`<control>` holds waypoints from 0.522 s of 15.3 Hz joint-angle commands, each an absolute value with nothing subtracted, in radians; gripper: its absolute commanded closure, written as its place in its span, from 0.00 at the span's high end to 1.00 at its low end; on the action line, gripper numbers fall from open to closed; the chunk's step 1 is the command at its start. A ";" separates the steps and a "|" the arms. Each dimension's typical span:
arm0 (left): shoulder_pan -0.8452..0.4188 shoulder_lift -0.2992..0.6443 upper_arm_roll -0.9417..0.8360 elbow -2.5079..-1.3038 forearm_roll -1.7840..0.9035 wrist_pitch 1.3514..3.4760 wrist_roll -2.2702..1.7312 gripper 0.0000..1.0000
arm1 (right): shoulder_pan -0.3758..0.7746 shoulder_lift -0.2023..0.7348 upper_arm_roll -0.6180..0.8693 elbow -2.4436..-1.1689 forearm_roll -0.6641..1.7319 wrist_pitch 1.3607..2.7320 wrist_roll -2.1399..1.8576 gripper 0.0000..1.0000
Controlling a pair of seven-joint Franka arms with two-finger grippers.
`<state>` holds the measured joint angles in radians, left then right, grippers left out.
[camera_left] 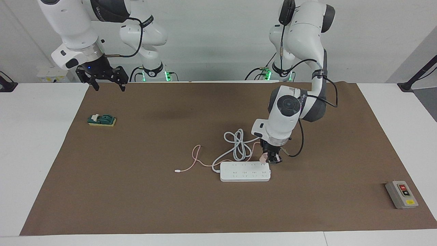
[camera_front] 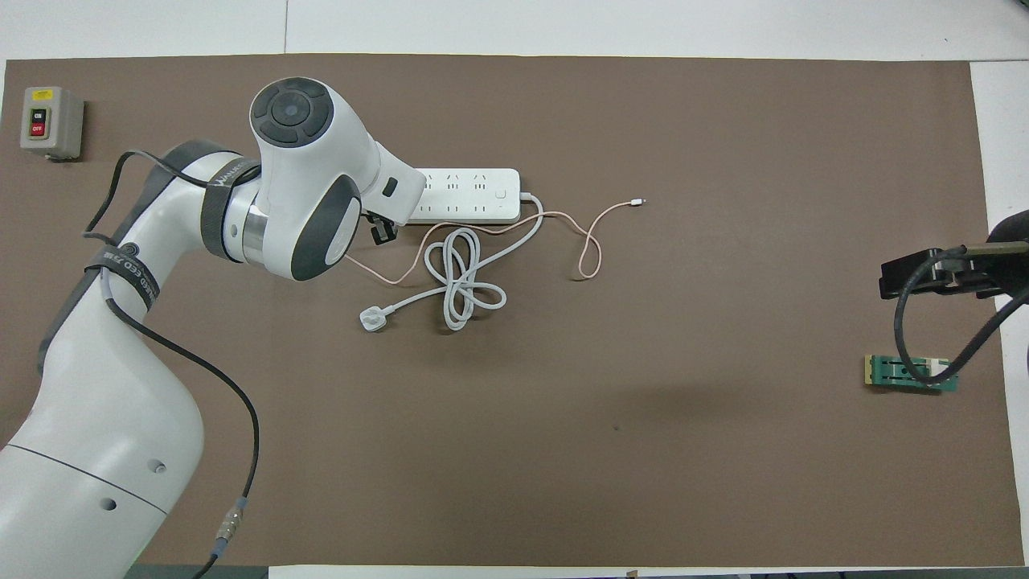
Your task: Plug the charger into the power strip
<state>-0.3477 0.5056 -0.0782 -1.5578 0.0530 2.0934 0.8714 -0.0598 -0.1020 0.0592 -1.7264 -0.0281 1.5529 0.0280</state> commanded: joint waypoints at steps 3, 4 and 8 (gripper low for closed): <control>-0.359 0.480 -0.063 -1.580 0.116 2.120 0.850 0.00 | -0.064 -0.130 0.074 -1.759 -0.035 1.574 0.043 1.00; -0.359 0.480 -0.064 -1.582 0.126 2.132 0.851 0.00 | -0.064 -0.130 0.075 -1.758 -0.035 1.574 0.041 1.00; -0.359 0.486 -0.064 -1.588 0.126 2.171 0.851 0.00 | -0.064 -0.126 0.077 -1.752 -0.034 1.571 0.040 1.00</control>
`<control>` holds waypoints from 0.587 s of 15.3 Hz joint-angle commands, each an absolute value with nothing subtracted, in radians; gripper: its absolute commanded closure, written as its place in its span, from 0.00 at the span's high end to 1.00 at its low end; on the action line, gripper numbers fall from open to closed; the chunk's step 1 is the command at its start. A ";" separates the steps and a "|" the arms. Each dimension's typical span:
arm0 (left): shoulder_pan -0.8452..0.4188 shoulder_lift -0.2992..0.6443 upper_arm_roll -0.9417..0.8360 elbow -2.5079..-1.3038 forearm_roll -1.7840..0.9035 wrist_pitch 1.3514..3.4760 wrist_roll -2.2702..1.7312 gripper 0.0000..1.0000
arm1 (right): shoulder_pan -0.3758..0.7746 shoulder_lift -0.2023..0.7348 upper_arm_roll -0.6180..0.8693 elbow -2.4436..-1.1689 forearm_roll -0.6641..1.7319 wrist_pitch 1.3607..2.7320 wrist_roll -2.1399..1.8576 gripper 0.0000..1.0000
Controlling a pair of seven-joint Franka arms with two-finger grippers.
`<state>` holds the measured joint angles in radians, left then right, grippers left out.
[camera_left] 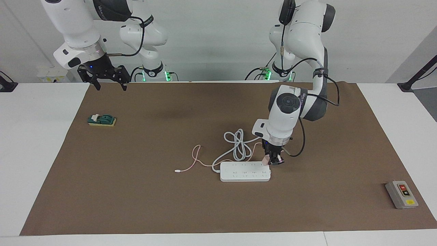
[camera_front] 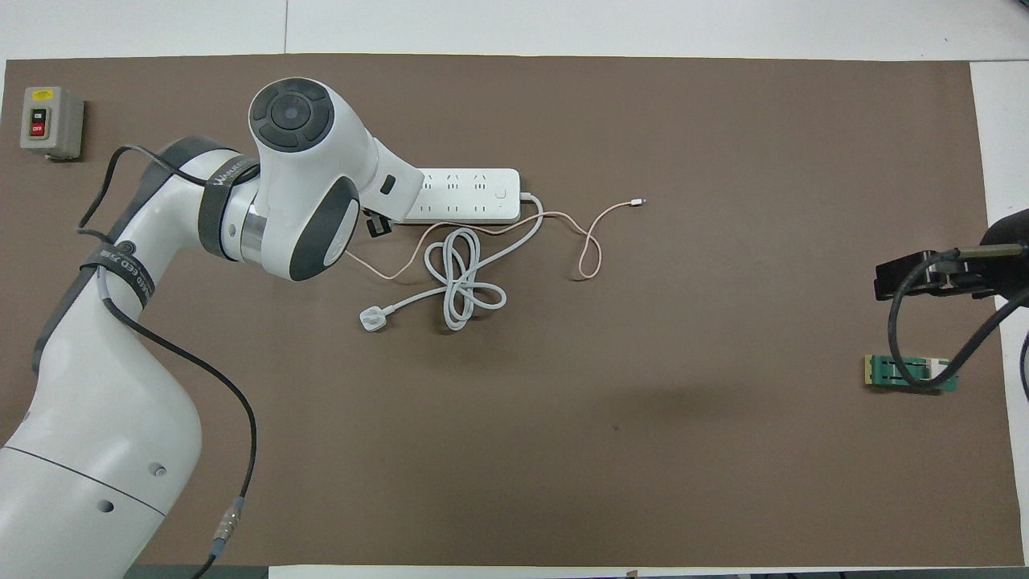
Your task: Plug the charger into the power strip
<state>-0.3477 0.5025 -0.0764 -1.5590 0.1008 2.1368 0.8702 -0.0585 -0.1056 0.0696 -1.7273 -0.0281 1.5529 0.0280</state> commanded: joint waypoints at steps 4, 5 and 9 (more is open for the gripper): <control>-0.362 0.486 -0.063 -1.597 0.126 2.172 0.850 0.00 | -0.066 -0.124 0.077 -1.747 -0.031 1.575 0.041 1.00; -0.362 0.488 -0.063 -1.597 0.126 2.172 0.850 0.00 | -0.064 -0.123 0.077 -1.747 -0.031 1.575 0.041 1.00; -0.362 0.488 -0.064 -1.617 0.126 2.194 0.833 0.00 | -0.064 -0.124 0.077 -1.747 -0.029 1.574 0.041 1.00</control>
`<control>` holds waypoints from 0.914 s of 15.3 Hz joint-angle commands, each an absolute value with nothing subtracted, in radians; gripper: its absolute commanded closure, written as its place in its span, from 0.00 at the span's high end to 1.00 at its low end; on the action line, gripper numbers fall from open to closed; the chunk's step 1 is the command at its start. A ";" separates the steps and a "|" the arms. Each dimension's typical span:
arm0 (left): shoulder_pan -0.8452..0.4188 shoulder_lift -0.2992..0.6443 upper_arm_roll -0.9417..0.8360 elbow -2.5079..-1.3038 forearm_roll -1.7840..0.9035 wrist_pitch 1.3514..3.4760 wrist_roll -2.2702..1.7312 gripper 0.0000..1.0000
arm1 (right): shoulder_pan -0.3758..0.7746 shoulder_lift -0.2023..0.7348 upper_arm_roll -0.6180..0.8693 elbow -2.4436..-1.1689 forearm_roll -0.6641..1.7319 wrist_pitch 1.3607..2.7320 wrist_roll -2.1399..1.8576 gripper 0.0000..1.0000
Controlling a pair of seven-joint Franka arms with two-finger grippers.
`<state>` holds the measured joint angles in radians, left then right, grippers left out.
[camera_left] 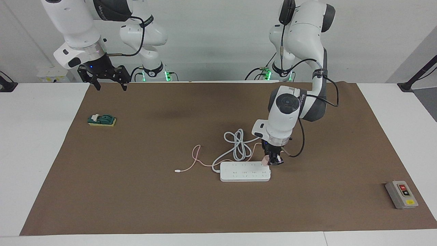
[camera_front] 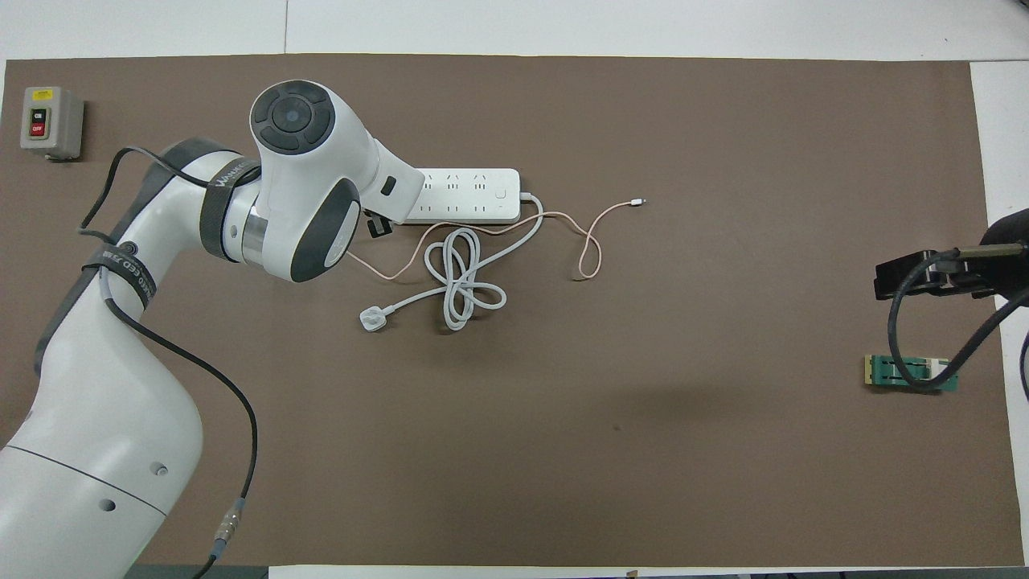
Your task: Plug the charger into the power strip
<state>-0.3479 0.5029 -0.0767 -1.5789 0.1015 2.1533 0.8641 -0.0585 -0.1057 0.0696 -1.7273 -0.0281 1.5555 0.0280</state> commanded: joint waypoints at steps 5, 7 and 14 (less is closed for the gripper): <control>-0.374 0.488 -0.064 -1.620 0.126 2.197 0.827 0.00 | -0.064 -0.124 0.077 -1.747 -0.029 1.574 0.041 1.00; -0.376 0.488 -0.063 -1.620 0.126 2.197 0.813 0.00 | -0.064 -0.123 0.077 -1.747 -0.028 1.572 0.041 1.00; -0.394 0.491 -0.063 -1.618 0.144 2.184 0.799 0.00 | -0.067 -0.123 0.077 -1.746 -0.026 1.575 0.040 1.00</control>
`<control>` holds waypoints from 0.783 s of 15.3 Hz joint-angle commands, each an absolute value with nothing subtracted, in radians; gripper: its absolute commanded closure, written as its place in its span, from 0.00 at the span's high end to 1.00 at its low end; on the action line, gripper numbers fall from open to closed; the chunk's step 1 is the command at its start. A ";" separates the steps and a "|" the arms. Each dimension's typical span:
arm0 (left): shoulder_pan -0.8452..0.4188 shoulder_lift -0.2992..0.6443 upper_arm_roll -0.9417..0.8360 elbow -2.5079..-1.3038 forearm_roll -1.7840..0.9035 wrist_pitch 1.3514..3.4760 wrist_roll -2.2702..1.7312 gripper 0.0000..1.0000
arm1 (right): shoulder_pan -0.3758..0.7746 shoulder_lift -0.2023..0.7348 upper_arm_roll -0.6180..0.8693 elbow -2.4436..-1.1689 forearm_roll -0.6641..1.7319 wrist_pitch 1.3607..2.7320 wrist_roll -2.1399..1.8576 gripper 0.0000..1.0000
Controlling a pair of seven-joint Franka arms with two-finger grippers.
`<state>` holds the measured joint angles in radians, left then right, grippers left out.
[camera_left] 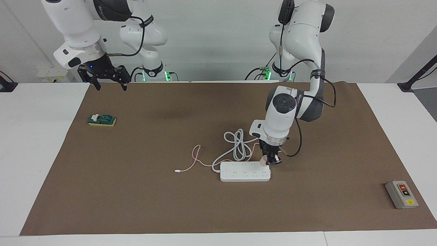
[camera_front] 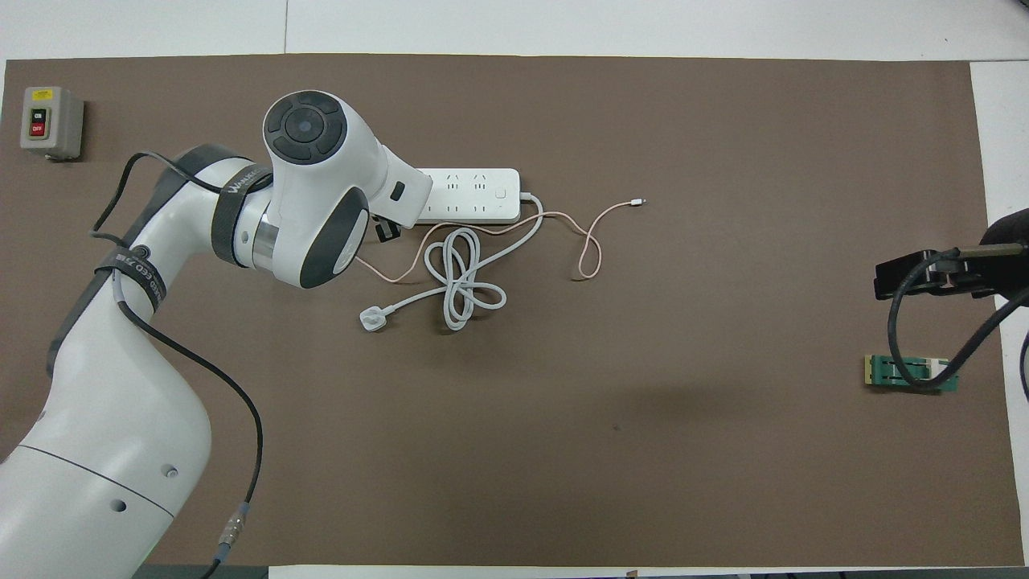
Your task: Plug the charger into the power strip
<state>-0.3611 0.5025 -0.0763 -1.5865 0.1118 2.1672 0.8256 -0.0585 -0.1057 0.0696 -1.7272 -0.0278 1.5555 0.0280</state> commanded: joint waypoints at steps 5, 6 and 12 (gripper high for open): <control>-0.403 0.495 -0.064 -1.600 0.235 2.140 0.801 0.00 | -0.066 -0.120 0.077 -1.740 -0.025 1.577 0.040 1.00; -0.406 0.497 -0.064 -1.597 0.241 2.134 0.801 0.00 | -0.066 -0.120 0.077 -1.740 -0.025 1.577 0.040 1.00; -0.411 0.509 -0.064 -1.603 0.242 2.132 0.802 0.00 | -0.064 -0.121 0.078 -1.741 -0.025 1.574 0.040 1.00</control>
